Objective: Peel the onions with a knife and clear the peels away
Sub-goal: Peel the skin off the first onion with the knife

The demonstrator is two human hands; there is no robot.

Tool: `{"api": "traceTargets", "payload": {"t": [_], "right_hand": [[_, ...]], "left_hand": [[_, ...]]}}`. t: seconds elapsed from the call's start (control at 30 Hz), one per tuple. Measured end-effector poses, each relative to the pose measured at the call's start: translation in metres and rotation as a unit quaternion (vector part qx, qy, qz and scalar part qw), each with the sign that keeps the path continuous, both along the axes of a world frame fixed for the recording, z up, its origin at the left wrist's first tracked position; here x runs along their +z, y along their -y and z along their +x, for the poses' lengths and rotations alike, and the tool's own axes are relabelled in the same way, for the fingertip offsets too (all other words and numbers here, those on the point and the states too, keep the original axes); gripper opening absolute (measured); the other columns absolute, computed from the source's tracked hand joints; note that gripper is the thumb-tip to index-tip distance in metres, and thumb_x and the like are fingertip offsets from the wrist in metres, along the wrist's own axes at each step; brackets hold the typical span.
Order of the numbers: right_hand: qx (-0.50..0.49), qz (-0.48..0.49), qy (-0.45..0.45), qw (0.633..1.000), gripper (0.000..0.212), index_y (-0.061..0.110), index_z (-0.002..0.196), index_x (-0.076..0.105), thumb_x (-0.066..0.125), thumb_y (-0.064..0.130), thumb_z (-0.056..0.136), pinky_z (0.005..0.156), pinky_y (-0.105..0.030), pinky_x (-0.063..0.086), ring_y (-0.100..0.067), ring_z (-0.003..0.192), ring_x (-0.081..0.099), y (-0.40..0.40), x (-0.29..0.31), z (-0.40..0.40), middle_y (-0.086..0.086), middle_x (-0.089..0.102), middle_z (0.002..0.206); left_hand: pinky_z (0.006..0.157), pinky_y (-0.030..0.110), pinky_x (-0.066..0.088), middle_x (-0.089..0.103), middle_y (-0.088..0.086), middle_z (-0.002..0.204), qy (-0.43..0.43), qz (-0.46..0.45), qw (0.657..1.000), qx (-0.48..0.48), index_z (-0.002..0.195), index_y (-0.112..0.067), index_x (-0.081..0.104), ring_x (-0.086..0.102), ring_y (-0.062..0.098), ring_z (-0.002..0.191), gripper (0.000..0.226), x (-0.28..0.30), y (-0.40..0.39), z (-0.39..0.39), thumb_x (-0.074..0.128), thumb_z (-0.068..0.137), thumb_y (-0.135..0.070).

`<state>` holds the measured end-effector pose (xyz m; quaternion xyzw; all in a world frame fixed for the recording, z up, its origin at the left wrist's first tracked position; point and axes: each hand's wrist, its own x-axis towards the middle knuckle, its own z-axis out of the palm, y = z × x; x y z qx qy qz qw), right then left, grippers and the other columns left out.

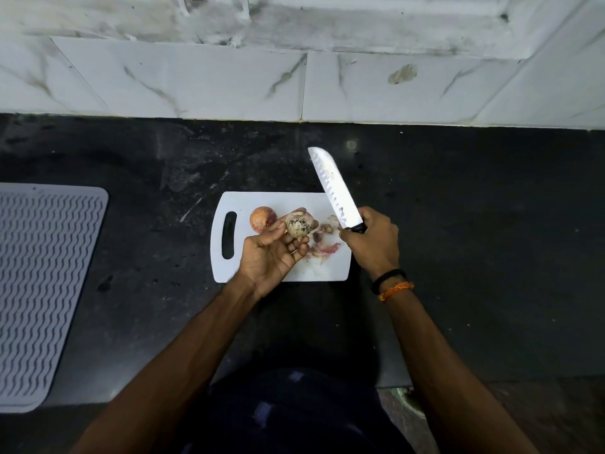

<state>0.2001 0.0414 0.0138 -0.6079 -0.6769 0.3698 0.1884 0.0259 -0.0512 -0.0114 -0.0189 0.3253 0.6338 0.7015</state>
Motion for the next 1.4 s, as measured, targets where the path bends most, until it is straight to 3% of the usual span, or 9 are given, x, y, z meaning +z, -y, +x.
{"api": "traceTargets", "payload": {"t": [0.1, 0.17, 0.3, 0.47, 0.6, 0.77, 0.87, 1.07, 1.4], "right_hand": [[0.038, -0.019, -0.006, 0.999, 0.018, 0.011, 0.091, 0.069, 0.071, 0.006, 0.074, 0.06, -0.036, 0.056, -0.016, 0.08, 0.068, 0.002, 0.003, -0.002, 0.0, 0.072, 0.092], [0.06, -0.028, -0.018, 0.998, 0.014, 0.01, 0.092, 0.07, 0.072, 0.007, 0.078, 0.063, -0.04, 0.058, -0.011, 0.079, 0.066, 0.004, 0.005, -0.004, 0.0, 0.072, 0.098], [0.088, -0.04, -0.053, 0.994, 0.006, 0.009, 0.083, 0.069, 0.069, 0.015, 0.081, 0.059, -0.041, 0.055, -0.011, 0.07, 0.064, 0.006, 0.008, -0.007, 0.0, 0.07, 0.089], [0.098, -0.027, -0.071, 0.992, 0.035, 0.003, 0.078, 0.065, 0.066, 0.036, 0.091, 0.058, -0.049, 0.054, -0.025, 0.068, 0.064, 0.009, 0.011, -0.009, -0.009, 0.067, 0.075], [0.112, 0.01, -0.05, 0.992, 0.039, 0.007, 0.073, 0.062, 0.064, 0.041, 0.092, 0.059, -0.044, 0.054, -0.022, 0.067, 0.065, 0.01, 0.012, -0.01, -0.006, 0.066, 0.071], [0.129, 0.051, -0.042, 0.989, 0.039, 0.019, 0.061, 0.052, 0.067, 0.036, 0.092, 0.05, -0.03, 0.04, -0.011, 0.053, 0.052, 0.012, 0.01, -0.01, 0.004, 0.056, 0.057], [0.154, 0.047, -0.04, 0.986, 0.037, 0.01, 0.073, 0.065, 0.063, 0.042, 0.092, 0.052, -0.034, 0.047, -0.014, 0.059, 0.06, 0.012, 0.009, -0.009, 0.001, 0.064, 0.064], [0.142, 0.062, -0.042, 0.987, 0.035, 0.009, 0.069, 0.061, 0.068, 0.033, 0.093, 0.049, -0.015, 0.033, -0.008, 0.054, 0.052, 0.01, 0.01, -0.007, 0.006, 0.056, 0.059], [0.185, 0.092, -0.013, 0.978, 0.037, 0.011, 0.078, 0.065, 0.063, 0.044, 0.093, 0.053, -0.038, 0.05, -0.015, 0.062, 0.06, 0.007, 0.005, -0.012, -0.001, 0.062, 0.068]], "left_hand": [[0.077, 0.031, 0.057, 0.047, 0.028, 0.142, 0.002, -0.002, 1.0, 0.008, 0.148, 0.006, 0.04, 0.067, 0.024, 0.088, 0.087, 0.001, -0.001, 0.001, 0.075, 0.071, -0.017], [0.075, 0.031, 0.056, 0.051, 0.024, 0.134, 0.002, -0.01, 1.0, 0.012, 0.147, 0.008, 0.039, 0.064, 0.023, 0.084, 0.088, 0.0, -0.003, 0.001, 0.075, 0.072, -0.019], [0.069, 0.03, 0.054, 0.054, 0.024, 0.125, 0.01, -0.023, 1.0, 0.009, 0.133, 0.006, 0.053, 0.055, 0.02, 0.077, 0.055, 0.001, -0.004, 0.001, 0.059, 0.086, -0.021], [0.07, 0.03, 0.052, 0.057, 0.021, 0.117, -0.005, -0.023, 1.0, 0.003, 0.125, 0.0, 0.058, 0.054, 0.019, 0.076, 0.04, -0.001, -0.005, 0.0, 0.051, 0.093, -0.024], [0.073, 0.03, 0.051, 0.065, 0.017, 0.109, -0.019, -0.024, 1.0, 0.007, 0.117, -0.003, 0.061, 0.055, 0.019, 0.076, 0.033, -0.001, -0.005, 0.001, 0.052, 0.091, -0.023], [0.074, 0.029, 0.043, 0.065, 0.013, 0.098, -0.036, -0.031, 0.999, 0.02, 0.094, -0.013, 0.075, 0.053, 0.019, 0.073, 0.033, 0.003, -0.006, 0.003, 0.043, 0.101, -0.02], [0.07, 0.028, 0.047, 0.065, 0.012, 0.097, -0.03, -0.042, 0.998, 0.018, 0.11, -0.008, 0.067, 0.054, 0.017, 0.072, 0.03, 0.003, -0.005, 0.002, 0.042, 0.102, -0.022], [0.061, 0.025, 0.051, 0.065, 0.021, 0.1, -0.013, -0.049, 0.999, 0.012, 0.125, 0.001, 0.053, 0.054, 0.016, 0.068, 0.039, 0.005, -0.004, 0.001, 0.044, 0.1, -0.028], [0.061, 0.022, 0.053, 0.062, 0.021, 0.107, -0.007, -0.058, 0.998, 0.01, 0.131, -0.001, 0.053, 0.054, 0.013, 0.066, 0.046, 0.005, -0.004, 0.002, 0.05, 0.096, -0.03]]}}
